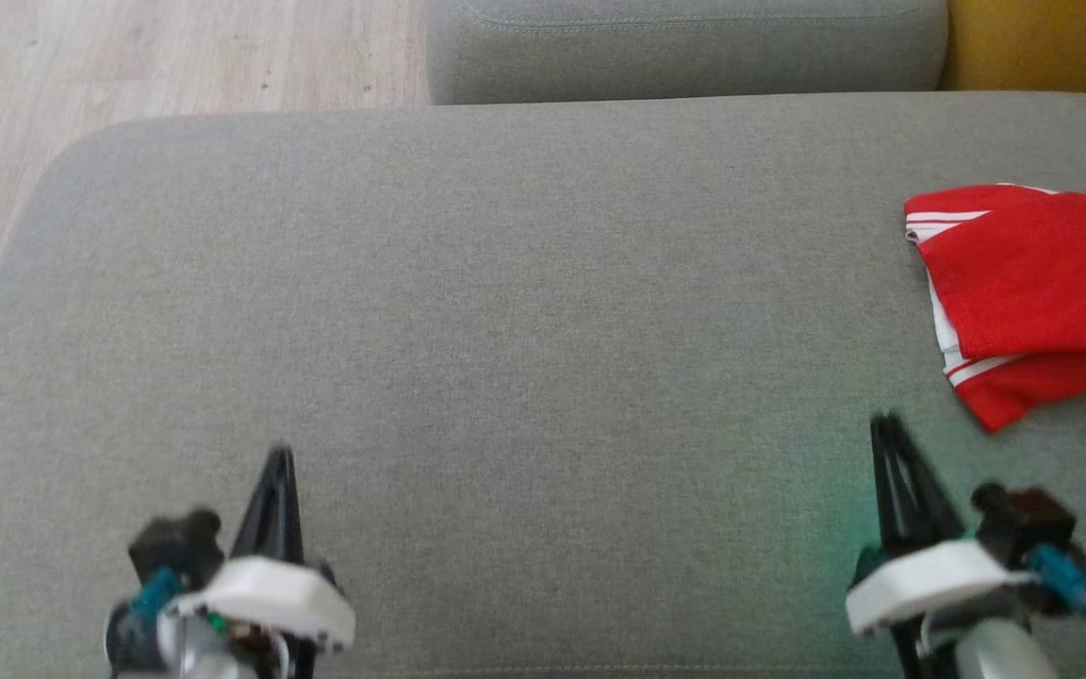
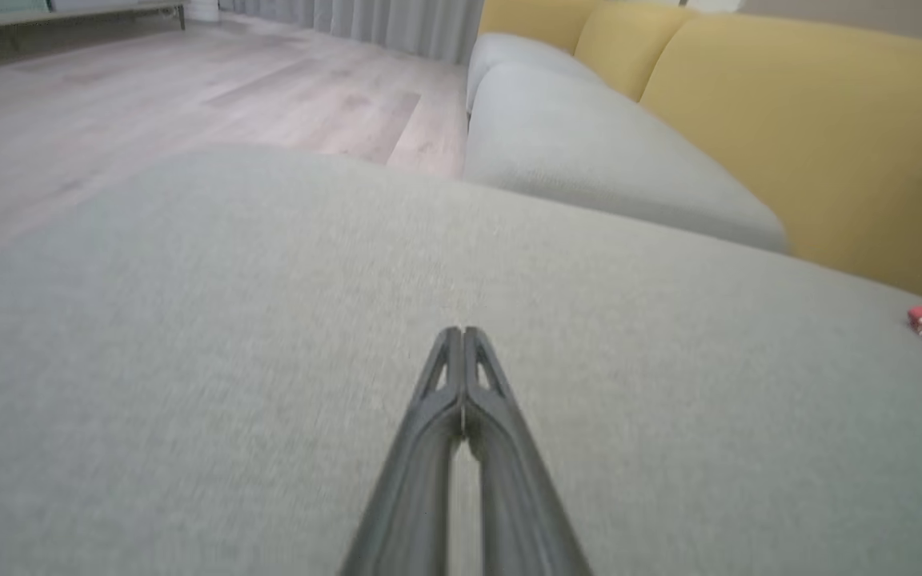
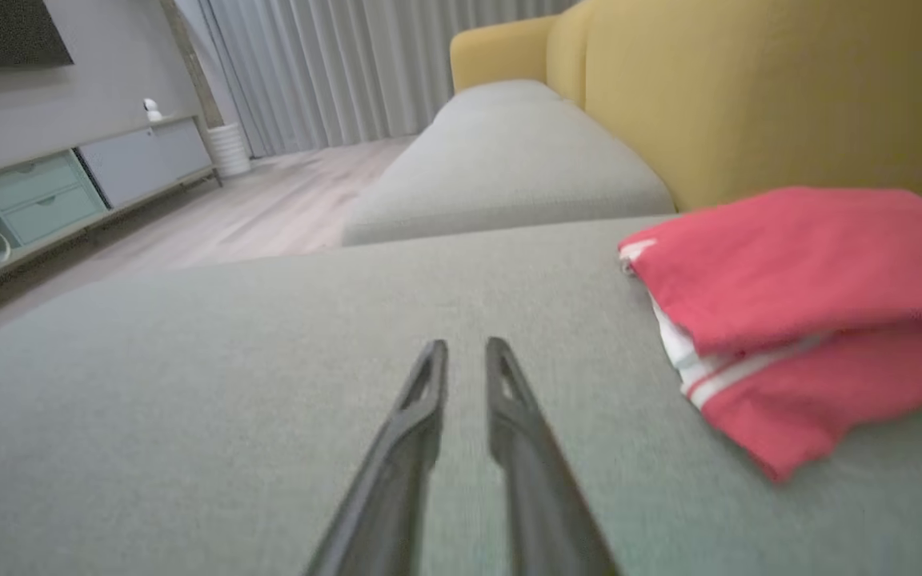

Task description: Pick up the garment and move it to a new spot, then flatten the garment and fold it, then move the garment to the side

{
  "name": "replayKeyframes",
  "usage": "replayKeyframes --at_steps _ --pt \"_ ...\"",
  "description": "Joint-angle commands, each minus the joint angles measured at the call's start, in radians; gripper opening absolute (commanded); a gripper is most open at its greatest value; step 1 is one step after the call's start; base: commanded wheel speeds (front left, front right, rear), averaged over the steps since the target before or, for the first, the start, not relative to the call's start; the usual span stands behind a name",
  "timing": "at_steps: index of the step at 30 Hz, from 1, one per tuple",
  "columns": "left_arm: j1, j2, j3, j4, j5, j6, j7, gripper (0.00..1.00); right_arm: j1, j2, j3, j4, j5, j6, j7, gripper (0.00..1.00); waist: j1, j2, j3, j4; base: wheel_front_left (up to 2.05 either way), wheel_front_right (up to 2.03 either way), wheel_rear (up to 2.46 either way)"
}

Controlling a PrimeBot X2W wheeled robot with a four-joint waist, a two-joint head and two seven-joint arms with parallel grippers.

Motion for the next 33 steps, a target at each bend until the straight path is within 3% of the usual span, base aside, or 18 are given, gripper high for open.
replayKeyframes --at_steps 1,33 --pt "0.001 0.0 0.002 0.003 -0.012 -0.002 0.003 0.0 0.002 0.0 0.0 0.001 0.014 0.0 0.002 0.0 0.0 -0.0001 -0.001 0.0 0.0 0.0 0.0" --pt "-0.022 0.001 0.069 -0.015 -0.347 -0.046 0.096 0.0 -0.018 -0.009 -0.027 -0.021 0.396 0.002 0.078 0.0 0.0 -0.0001 -0.013 -0.01 0.0 0.0 0.0"
